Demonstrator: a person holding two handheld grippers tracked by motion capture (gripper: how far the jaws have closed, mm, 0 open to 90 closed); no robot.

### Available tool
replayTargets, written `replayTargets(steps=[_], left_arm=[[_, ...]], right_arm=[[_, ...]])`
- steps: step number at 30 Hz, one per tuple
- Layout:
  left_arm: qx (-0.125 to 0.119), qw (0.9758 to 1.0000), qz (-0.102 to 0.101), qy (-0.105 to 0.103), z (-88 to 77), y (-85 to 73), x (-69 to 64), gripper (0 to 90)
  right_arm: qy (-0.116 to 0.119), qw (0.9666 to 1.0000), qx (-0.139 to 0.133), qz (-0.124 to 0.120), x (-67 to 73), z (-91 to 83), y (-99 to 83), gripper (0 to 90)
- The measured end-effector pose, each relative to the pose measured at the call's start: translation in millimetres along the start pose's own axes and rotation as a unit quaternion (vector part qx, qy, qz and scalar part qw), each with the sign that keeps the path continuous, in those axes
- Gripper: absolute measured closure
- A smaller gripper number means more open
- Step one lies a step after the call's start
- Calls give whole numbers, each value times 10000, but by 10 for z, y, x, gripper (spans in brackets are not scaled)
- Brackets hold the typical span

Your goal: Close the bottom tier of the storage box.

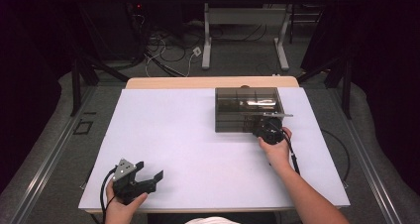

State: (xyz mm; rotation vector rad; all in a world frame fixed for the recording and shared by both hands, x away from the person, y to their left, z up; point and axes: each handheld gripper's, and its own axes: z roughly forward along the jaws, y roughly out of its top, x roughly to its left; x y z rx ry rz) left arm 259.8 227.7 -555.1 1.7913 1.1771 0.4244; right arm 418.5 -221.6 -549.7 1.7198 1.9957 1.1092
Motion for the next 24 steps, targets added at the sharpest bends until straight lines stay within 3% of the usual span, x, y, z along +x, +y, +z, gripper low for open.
replayTargets(steps=[12, 16, 24], left_arm=[[-26, 10000, -43, 56, -53, -22, 10, 153], [-24, 10000, -15, 33, -50, -13, 12, 153], [-1, 10000, 30, -25, -1, 12, 4, 153]], right_arm=[[44, 10000, 67, 34, -27, -11, -2, 896], [81, 9999, 30, 69, -34, -20, -10, 869], [161, 9997, -132, -105, 1, -100, -22, 756]])
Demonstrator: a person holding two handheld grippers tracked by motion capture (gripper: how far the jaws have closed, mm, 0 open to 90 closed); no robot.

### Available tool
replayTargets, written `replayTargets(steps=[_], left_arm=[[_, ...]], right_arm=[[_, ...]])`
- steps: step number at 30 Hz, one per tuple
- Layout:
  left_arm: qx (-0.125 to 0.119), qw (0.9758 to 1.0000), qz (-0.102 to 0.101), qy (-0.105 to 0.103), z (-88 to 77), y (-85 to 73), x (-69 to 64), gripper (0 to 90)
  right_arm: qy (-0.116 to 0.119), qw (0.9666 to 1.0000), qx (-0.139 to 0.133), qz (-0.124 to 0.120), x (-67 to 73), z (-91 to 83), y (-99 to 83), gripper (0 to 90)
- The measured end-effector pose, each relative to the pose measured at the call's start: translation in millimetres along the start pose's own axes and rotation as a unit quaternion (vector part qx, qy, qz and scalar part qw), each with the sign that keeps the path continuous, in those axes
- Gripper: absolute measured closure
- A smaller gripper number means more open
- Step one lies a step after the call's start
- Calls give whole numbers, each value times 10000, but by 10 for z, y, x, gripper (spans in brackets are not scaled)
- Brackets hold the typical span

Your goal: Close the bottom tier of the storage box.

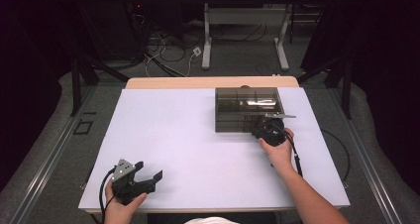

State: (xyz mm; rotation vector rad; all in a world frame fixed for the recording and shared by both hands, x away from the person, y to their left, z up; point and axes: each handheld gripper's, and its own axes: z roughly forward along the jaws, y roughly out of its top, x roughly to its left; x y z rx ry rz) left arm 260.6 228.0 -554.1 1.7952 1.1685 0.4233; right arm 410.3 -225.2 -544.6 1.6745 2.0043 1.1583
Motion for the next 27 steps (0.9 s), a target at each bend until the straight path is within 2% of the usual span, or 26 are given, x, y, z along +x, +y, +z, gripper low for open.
replayTargets(steps=[7, 10, 14, 20, 23, 27], left_arm=[[-5, 10000, 39, -69, 50, 29, -11, 153], [3, 9999, 44, -113, 71, 42, -17, 153], [30, 9999, 44, -152, 100, 53, -21, 153], [29, 9998, 73, -165, 117, 68, -26, 153], [25, 9998, 69, -192, 129, 74, -27, 153], [41, 9997, 108, -213, 149, 85, -31, 153]], right_arm=[[88, 9997, -94, -206, 41, -55, -38, 644], [110, 9996, -177, -201, 44, -86, -48, 608], [274, 9991, -298, -152, 48, -154, -46, 556], [307, 9989, -337, -129, 72, -213, -58, 529], [444, 9982, -368, -152, 98, -264, -50, 514], [489, 9972, -447, -352, 158, -328, -53, 494]])
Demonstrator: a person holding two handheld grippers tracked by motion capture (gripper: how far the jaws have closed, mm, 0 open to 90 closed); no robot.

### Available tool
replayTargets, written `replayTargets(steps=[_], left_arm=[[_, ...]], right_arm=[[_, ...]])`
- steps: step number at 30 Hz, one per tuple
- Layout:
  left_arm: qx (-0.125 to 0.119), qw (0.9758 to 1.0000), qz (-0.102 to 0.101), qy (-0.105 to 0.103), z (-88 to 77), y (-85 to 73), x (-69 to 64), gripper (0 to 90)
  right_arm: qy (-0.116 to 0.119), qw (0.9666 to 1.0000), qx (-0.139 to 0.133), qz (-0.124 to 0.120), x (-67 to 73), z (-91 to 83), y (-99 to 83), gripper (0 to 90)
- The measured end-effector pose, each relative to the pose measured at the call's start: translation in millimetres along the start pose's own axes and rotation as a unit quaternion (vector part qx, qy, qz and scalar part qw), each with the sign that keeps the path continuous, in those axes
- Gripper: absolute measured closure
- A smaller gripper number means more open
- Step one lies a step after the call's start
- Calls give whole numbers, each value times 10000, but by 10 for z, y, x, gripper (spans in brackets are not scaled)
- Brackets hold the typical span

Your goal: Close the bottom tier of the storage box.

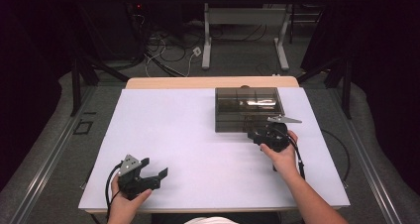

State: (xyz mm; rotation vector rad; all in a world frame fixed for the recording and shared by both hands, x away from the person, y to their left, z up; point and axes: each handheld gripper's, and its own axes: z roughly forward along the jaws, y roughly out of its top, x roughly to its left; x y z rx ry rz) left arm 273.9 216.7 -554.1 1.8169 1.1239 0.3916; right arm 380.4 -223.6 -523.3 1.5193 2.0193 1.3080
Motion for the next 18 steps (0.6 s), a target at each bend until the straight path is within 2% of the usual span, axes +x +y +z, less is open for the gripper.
replayTargets(steps=[6, 12, 18], left_arm=[[1, 10000, 24, -33, 26, 17, -7, 153], [5, 10000, 62, -63, 62, 39, -14, 153], [16, 9999, 70, -96, 116, 66, -16, 153]], right_arm=[[177, 9996, 29, -204, 85, -44, -2, 464], [254, 9983, 132, -507, 192, -101, -12, 403], [389, 9972, 259, -588, 283, -114, -15, 344]])
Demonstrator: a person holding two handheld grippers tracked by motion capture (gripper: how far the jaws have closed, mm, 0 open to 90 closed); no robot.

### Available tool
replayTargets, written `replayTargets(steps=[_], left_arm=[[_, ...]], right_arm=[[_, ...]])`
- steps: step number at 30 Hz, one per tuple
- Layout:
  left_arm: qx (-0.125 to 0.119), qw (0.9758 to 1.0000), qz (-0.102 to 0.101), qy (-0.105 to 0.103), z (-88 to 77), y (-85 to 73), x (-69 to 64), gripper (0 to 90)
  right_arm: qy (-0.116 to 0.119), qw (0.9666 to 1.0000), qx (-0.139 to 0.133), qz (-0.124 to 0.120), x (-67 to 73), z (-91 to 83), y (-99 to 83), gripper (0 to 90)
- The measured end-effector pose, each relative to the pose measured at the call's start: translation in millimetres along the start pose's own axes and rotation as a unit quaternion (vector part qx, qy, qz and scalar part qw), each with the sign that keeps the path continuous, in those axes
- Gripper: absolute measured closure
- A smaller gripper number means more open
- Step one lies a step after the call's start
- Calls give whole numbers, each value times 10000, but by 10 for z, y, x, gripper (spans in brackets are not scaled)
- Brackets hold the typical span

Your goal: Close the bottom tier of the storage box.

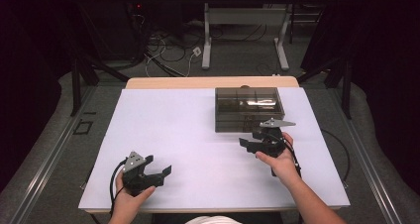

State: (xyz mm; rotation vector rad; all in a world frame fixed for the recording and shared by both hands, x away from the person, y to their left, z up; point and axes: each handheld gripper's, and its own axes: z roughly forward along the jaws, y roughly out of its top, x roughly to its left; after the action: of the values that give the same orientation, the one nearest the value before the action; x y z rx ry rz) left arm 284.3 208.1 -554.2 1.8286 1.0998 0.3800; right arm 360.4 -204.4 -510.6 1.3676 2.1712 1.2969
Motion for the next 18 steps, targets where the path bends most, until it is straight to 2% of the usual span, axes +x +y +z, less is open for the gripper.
replayTargets(steps=[4, 9, 18], left_arm=[[37, 10000, 4, -17, 32, 13, 6, 153], [19, 10000, 8, -21, 46, 19, 10, 153], [-12, 9999, 114, -62, 34, 24, -26, 150]], right_arm=[[0, 9999, 110, -122, 37, 21, -24, 333], [-47, 9998, 171, -103, 52, -21, -114, 319], [-159, 9998, 10, -86, 69, -186, -272, 278]])
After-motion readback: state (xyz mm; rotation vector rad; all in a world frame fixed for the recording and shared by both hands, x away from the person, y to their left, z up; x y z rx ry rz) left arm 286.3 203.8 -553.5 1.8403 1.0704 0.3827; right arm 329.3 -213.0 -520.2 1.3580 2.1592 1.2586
